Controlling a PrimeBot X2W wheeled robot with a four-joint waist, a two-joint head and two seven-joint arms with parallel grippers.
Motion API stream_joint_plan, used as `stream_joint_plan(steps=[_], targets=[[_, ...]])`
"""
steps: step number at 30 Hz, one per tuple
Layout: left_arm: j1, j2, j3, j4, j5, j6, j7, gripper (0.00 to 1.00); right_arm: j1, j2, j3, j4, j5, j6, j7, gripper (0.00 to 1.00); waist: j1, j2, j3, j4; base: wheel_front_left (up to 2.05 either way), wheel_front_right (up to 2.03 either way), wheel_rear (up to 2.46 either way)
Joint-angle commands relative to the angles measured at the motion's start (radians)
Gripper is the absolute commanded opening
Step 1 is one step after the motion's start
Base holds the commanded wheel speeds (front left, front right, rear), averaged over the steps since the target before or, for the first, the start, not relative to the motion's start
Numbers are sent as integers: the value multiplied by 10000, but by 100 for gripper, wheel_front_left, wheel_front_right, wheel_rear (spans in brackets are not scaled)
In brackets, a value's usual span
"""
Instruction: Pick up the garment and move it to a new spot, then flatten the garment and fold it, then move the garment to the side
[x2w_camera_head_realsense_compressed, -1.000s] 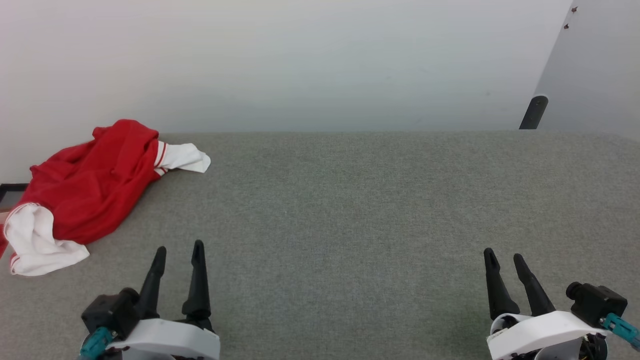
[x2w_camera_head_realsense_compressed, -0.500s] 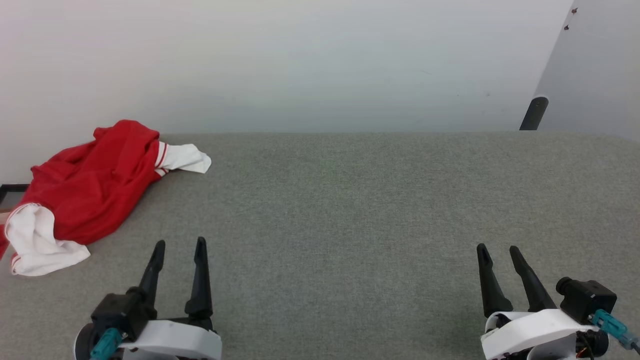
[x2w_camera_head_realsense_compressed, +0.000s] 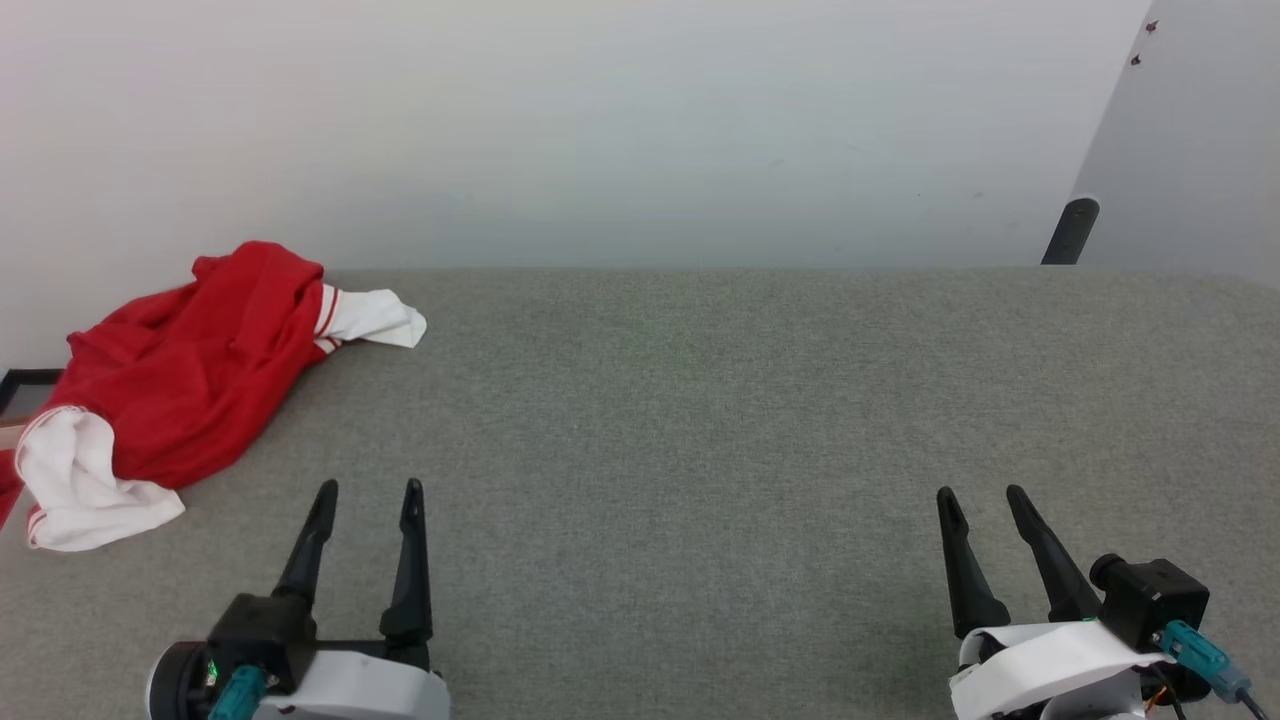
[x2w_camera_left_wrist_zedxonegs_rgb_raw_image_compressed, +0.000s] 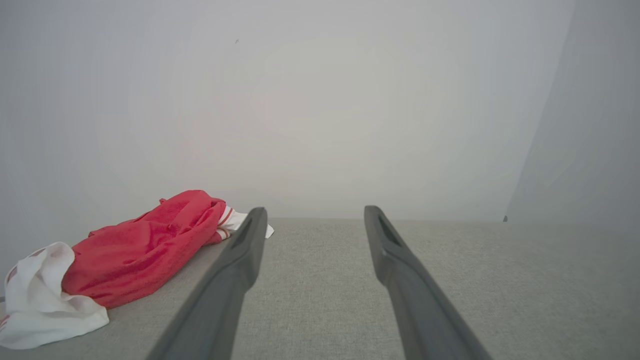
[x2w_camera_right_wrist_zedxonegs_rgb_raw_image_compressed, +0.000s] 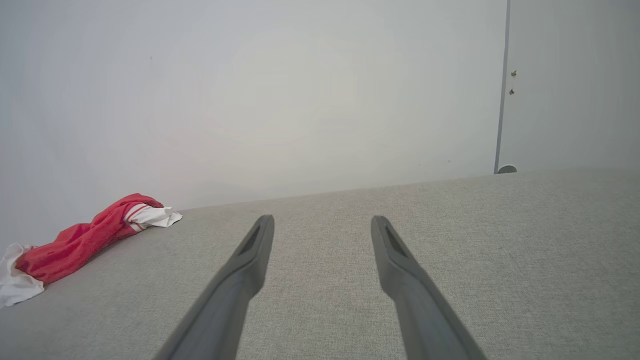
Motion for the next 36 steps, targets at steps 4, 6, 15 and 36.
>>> stream_joint_plan(steps=[4,6,15,36], targets=[[118,-20,17,14,363,-84,-122,100,-96,-7,65,-54,-370,7,-128,100,0,0,-52,19,0,0,0],[137,-28,46,101,403,-106,-169,100,-85,-8,88,-60,-506,7,-177,100,0,0,-81,40,0,0,0],[-51,-67,257,634,-59,-165,-166,100,47,-6,295,-42,-455,7,-186,100,0,0,-275,433,0,0,0],[247,93,1271,962,-233,-343,-166,100,-30,-9,1474,238,237,7,-171,100,0,0,-885,2922,0,0,0]])
